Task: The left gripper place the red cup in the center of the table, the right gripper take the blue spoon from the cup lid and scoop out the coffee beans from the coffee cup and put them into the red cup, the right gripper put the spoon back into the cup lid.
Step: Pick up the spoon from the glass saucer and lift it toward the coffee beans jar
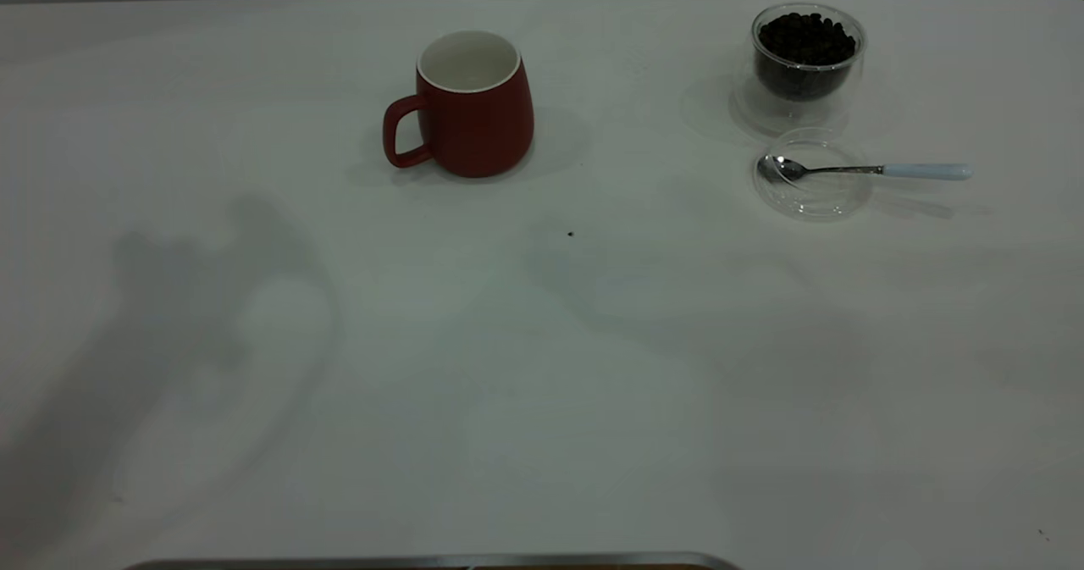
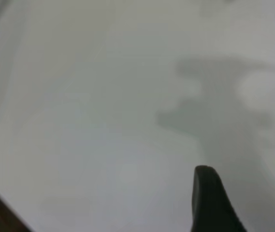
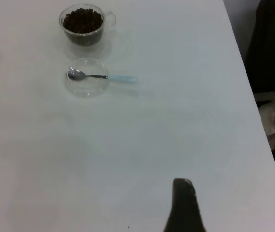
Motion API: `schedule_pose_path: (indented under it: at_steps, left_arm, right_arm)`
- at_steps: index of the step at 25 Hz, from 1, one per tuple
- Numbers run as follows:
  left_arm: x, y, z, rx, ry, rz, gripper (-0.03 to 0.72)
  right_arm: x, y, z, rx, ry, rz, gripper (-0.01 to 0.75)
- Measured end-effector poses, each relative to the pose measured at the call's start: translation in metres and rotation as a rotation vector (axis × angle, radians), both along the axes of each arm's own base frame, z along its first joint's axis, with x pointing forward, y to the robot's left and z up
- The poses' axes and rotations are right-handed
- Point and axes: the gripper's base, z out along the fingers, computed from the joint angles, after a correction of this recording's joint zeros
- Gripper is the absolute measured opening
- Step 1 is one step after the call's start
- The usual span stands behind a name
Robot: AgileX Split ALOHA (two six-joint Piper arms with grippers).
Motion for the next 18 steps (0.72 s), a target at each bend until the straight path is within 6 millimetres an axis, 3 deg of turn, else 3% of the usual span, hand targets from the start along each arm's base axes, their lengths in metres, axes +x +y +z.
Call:
schedule_pose_path:
  at_steps: [4,9,14,18]
  left_arm:
    - [-0.028,0.025,0.022,-0.032,0.045,0.208,0.444]
    - [-0.039,0.041,0.037,-0.098,-0.02,0.385,0.444]
    - [-0.052,0.045,0.034,-0.12,-0.018,0.457,0.444]
    - [-0.075,0.05,0.018,-0.093,0.021,0.464,0.444]
  right_arm:
    - [0.0,0.0,0.0,0.0,0.0,0.0,0.591]
    - [0.0,0.0,0.0,0.001,0.0,0.0,0.591]
    - [0.0,0.0,0.0,0.001,0.0,0.0,0.591]
    - [0.0,0.0,0.0,0.001,0.0,0.0,0.591]
